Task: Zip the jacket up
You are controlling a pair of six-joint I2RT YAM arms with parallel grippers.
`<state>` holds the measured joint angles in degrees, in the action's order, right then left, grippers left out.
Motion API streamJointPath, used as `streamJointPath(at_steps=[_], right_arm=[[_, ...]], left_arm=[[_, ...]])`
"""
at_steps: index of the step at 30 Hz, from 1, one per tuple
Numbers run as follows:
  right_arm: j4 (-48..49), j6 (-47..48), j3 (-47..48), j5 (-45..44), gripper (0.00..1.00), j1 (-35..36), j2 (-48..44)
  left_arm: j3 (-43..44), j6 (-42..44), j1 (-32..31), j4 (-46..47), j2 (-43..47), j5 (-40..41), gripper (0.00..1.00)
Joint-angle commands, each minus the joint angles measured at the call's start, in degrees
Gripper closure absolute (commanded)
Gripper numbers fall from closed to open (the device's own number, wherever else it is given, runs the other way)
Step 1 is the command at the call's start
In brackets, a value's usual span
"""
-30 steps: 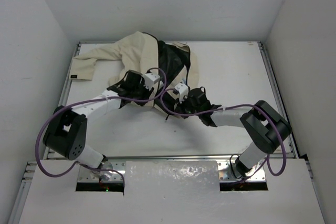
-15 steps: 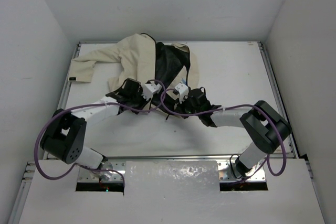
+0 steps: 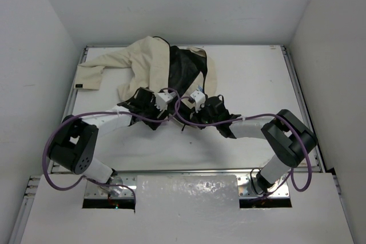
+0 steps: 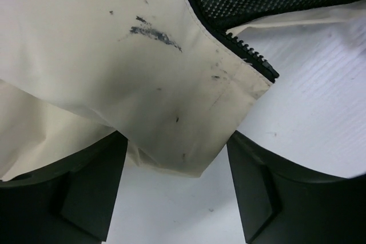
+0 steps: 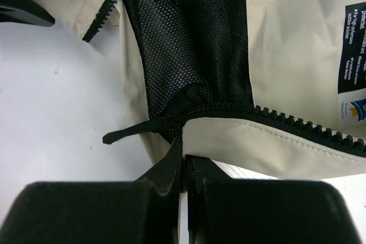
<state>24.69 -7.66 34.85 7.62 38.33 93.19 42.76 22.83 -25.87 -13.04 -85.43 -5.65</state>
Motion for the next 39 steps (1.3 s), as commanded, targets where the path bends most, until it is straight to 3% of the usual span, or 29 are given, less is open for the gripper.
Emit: streamJointPath(at_steps=[1, 7, 13, 22, 25, 28, 29, 30, 32, 39], right_arm=[[0.8, 0.5, 2.2, -0.4, 1.00, -0.2, 0.2], [0.5, 0.3, 2.2, -0.2, 1.00, -0.2, 0.3], [0.5, 0.3, 2.3, -0.1, 1.00, -0.2, 0.3], [0.7, -0.2, 2.8, 0.4, 1.00, -0.2, 1.2], [0.6, -0.4, 3.2, 0.6, 1.00, -0.1, 1.7], [0.7, -0.7, 3.4, 0.7, 1.00, -0.2, 2.0], [0.7, -0.6, 3.4, 0.7, 1.00, -0.2, 2.0], [0.7, -0.7, 3.4, 0.7, 1.00, -0.1, 2.1], [0.8, -0.5, 3.2, 1.0, 1.00, -0.1, 2.0], [0.3, 1.5, 2.6, 4.0, 1.00, -0.2, -2.8]], left_arm=[[3.4, -3.9, -0.6, 2.1, 1.6, -3.4, 0.30], [7.1, -5.3, -0.6, -3.0, 2.2, -8.8, 0.21], [8.4, -7.0, -0.6, -2.5, 0.4, -8.2, 0.15], [9.1, -13.3, -1.0, 4.9, -6.7, 3.2, 0.19], [9.6, -16.4, -1.1, 7.4, -7.9, 2.6, 0.27], [9.3, -18.6, -1.1, 8.5, -8.0, 1.1, 0.50], [9.2, -18.9, -1.1, 8.6, -8.0, 0.1, 0.70], [9.3, -19.0, -1.1, 8.4, -8.0, -0.4, 0.82], [9.9, -18.9, -1.1, 6.9, -7.7, -2.2, 1.00], [11.3, -15.5, -1.0, 1.4, 1.3, -8.1, 1.00]])
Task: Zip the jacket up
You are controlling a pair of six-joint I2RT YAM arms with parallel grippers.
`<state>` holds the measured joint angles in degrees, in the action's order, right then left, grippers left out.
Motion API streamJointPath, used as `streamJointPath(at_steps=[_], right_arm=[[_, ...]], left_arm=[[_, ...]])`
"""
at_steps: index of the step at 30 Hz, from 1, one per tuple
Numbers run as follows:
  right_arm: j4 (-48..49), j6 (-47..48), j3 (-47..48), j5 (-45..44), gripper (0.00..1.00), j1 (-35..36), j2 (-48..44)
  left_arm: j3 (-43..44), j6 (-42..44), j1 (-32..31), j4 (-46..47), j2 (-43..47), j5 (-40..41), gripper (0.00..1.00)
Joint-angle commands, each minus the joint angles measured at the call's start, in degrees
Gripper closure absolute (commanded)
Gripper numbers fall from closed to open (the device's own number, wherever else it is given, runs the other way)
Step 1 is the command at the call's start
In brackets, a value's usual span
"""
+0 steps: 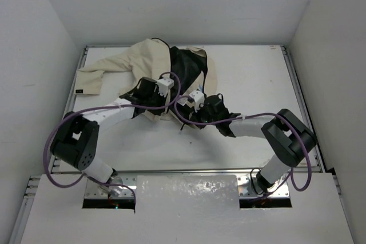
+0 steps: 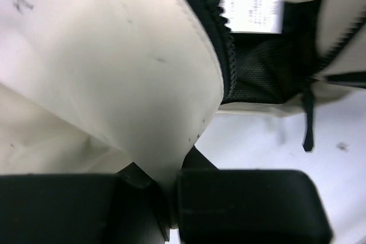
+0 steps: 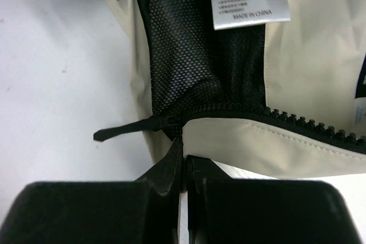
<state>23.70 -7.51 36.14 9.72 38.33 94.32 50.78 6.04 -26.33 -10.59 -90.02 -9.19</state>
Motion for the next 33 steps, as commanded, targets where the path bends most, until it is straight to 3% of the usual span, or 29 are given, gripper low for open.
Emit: streamJointPath(at_steps=[1, 7, 13, 17, 24, 27, 33], right_arm=[[0.2, 1.6, 1.6, 2.1, 1.00, -0.2, -4.7], [-3.0, 2.4, 3.1, 8.2, 1.00, -0.2, -9.9], [-7.8, 3.6, 3.7, 6.6, 1.00, -0.2, -15.6], [-9.3, 3.9, 2.7, 5.1, 1.00, -0.1, -19.0], [-9.1, 4.7, 0.1, 3.2, 1.00, -0.2, -20.8], [-8.5, 4.6, -0.3, 3.0, 1.00, -0.2, -19.6], [-9.7, 4.4, 0.6, 4.1, 1.00, -0.2, -19.9]], left_arm=[[4.0, 1.9, -0.6, -1.9, 6.7, -5.9, 1.00], [5.7, 4.1, -0.6, -6.0, 12.9, -9.3, 1.00], [10.5, 9.3, -0.7, -15.3, 15.5, -12.3, 1.00], [13.2, 10.7, -0.6, -18.1, 16.5, -11.7, 0.92], [9.3, 8.5, -0.6, -12.3, 16.5, -12.0, 0.90], [7.8, 7.7, -0.6, -10.9, 16.2, -13.0, 0.99], [9.4, 7.3, -0.6, -12.7, 15.8, -10.9, 1.00]])
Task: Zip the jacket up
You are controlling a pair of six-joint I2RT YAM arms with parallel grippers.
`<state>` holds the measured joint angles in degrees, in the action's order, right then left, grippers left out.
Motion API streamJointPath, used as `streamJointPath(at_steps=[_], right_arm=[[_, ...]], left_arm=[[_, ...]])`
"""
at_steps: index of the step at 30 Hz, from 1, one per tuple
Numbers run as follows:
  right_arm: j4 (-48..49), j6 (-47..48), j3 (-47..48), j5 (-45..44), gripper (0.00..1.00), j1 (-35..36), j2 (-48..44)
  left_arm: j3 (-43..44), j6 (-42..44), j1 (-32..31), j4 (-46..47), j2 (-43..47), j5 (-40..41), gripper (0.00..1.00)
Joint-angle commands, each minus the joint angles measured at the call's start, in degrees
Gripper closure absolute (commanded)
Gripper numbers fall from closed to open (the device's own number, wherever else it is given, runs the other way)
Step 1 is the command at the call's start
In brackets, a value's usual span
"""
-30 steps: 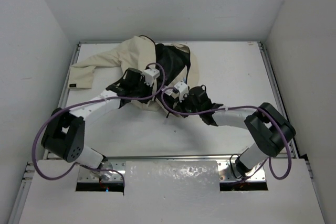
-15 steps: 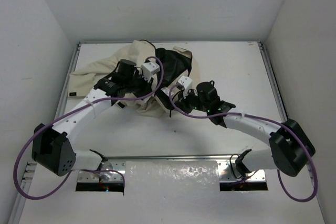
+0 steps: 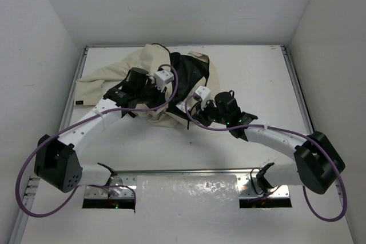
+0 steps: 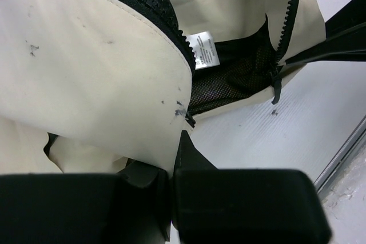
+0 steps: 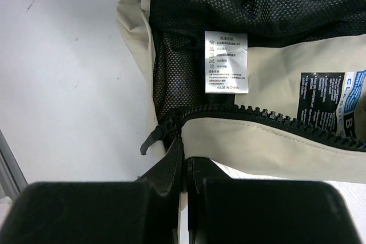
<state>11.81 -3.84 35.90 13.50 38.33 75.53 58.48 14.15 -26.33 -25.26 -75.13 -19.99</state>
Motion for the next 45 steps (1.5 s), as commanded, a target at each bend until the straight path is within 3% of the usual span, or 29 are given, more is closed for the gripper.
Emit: streamJointPath(at_steps=[1, 7, 12, 16, 20, 25, 27, 29, 30, 34, 36, 39, 41, 45], right_arm=[[2.8, 0.8, 0.5, 0.1, 1.00, -0.2, -1.3], [3.1, 0.1, 0.6, 0.2, 1.00, -0.2, -2.3], [3.6, 0.0, 1.7, 1.5, 1.00, -0.2, -4.6], [5.8, -0.2, 0.9, 4.5, 1.00, -0.2, -6.8], [5.9, 1.0, -1.4, 5.3, 1.00, -0.2, -9.8], [2.8, 3.2, -3.5, 6.9, 1.00, -0.3, -13.3], [2.3, 3.4, -5.2, 7.2, 1.00, -0.4, -14.4], [2.2, 6.1, -7.2, 7.9, 1.00, -0.3, -16.1], [2.2, 7.2, -8.6, 9.9, 1.00, -0.4, -17.2], [0.5, 9.1, -9.2, 12.9, 1.00, -1.3, -18.1], [-1.4, 10.7, -8.5, 15.6, 1.00, -1.8, -17.8], [-2.3, 11.5, -7.3, 19.9, 1.00, -1.9, -16.4], [-2.9, 11.0, -6.2, 20.5, 1.00, -1.9, -15.4], [-2.2, 10.0, -5.5, 19.9, 1.00, -1.8, -12.2]], left_arm=[[2.8, -0.8, -0.6, 1.3, 1.0, 0.4, 1.00], [7.3, 0.2, -0.5, -6.2, 3.5, 9.4, 1.00], [10.9, 7.4, -0.5, -15.3, 7.5, 17.7, 1.00], [11.3, 8.7, -0.5, -13.8, 8.1, 16.8, 1.00], [6.7, -0.2, -1.6, 0.3, 7.0, 5.9, 1.00], [-3.4, -12.5, -7.1, 11.4, 5.2, 2.1, 1.00], [-10.6, -17.1, -9.1, 21.2, 7.6, -1.4, 1.00], [-16.3, -19.2, -9.1, 37.2, 10.5, -4.3, 1.00], [-24.3, -19.6, -9.1, 49.2, 13.1, -9.0, 1.00], [-32.4, -25.0, -9.1, 68.6, 15.7, -9.4, 1.00], [-37.6, -23.3, -9.1, 70.5, 17.8, -13.3, 1.00], [-43.1, -21.6, -9.2, 75.5, 19.8, -10.1, 1.00], [-47.5, -18.6, -9.3, 81.3, 20.7, -10.0, 1.00], [-51.4, -16.6, -9.6, 84.5, 21.7, -13.0, 1.00]])
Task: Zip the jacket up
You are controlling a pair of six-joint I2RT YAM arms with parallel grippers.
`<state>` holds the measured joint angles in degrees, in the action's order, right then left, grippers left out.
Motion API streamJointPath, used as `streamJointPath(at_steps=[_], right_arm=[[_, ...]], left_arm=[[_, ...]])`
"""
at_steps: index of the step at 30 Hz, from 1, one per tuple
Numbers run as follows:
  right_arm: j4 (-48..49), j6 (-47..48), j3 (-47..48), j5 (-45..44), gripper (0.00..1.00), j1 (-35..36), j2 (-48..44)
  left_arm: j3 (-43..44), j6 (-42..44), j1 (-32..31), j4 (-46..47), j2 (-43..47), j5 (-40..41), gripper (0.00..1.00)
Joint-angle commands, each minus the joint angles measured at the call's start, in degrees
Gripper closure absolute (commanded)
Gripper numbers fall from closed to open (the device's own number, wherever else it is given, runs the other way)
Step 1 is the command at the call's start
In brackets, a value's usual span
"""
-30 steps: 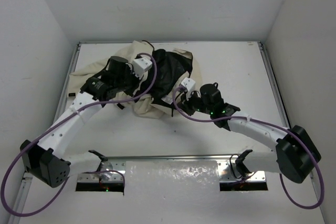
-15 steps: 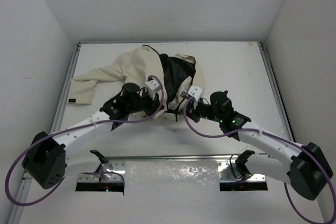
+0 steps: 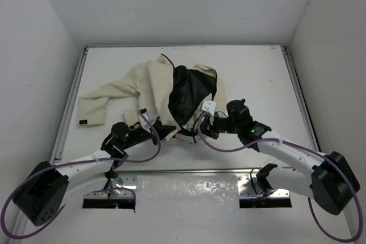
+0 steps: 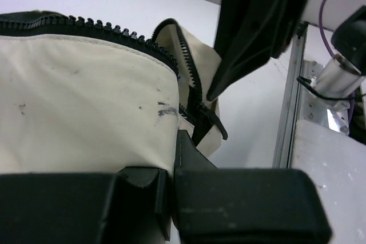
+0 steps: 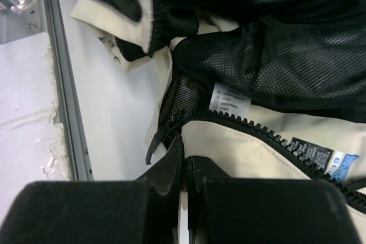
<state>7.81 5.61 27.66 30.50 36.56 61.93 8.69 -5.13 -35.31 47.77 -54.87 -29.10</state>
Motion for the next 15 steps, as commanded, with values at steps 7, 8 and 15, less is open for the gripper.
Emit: streamJointPath(at_steps=[7, 8, 15], right_arm=[[7.0, -0.8, -0.9, 6.1, 1.00, 1.2, 0.3], [6.3, -0.3, -0.7, 5.0, 1.00, 1.8, 0.4], [6.9, -0.7, -0.9, 4.0, 1.00, 5.5, 0.9]], left_arm=[[-3.3, 3.2, -1.7, 7.5, 3.9, -4.8, 1.00], [-3.3, 3.2, -1.8, 6.9, 4.4, -5.0, 1.00], [-3.6, 2.8, -2.1, 4.0, 4.4, -5.1, 1.00]])
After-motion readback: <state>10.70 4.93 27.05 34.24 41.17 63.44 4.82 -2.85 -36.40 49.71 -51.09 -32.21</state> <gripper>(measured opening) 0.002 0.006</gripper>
